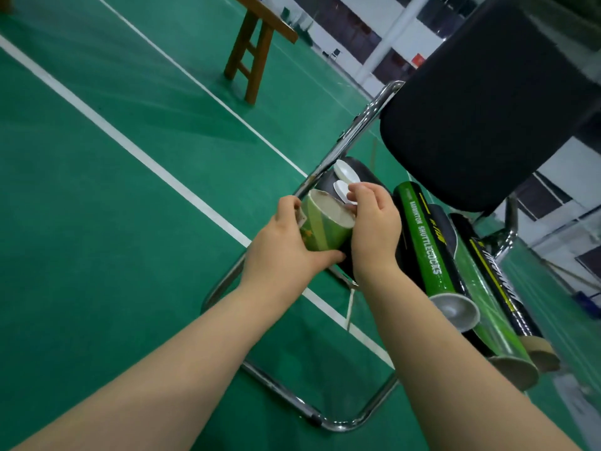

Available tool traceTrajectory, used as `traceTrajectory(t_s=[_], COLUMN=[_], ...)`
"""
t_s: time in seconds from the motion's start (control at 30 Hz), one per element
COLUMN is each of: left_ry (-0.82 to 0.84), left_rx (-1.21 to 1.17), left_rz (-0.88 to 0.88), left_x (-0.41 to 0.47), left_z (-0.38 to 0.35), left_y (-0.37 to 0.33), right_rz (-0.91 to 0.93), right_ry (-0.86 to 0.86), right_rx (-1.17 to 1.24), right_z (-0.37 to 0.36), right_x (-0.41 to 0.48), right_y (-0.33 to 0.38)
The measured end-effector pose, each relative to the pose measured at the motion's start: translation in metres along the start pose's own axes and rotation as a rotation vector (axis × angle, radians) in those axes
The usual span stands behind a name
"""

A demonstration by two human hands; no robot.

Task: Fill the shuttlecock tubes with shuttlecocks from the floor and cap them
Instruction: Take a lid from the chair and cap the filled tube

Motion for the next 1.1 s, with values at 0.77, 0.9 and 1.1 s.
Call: traceTrajectory(t_s=[0.77, 0.9, 1.1], left_ry=[0.007, 0.010, 0.022], left_rx=[0.047, 0.026, 0.025], left_rz=[0.006, 0.018, -0.003], left_x=[-0.002, -0.003, -0.005], left_z=[-0.015, -0.024, -0.042], left_y=[-0.015, -0.013, -0.019], right_rz=[-0.308, -0.289, -0.334], right_ry=[0.247, 0.297, 0.264], right_rx=[-0.789, -0.819, -0.871], right_z=[0.017, 0.014, 0.028], right_x=[0.076, 0.081, 0.072], right_y=[-0.063, -0.069, -0.071])
Point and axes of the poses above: each hand's wrist, its own x-axis towards the middle knuckle, its own z-axis out of the back of the hand, y = z × x, the point moved 9 cm from there along x, towards the middle knuckle, and after that the axes turned 11 degrees about y, right-handed, at the moved point
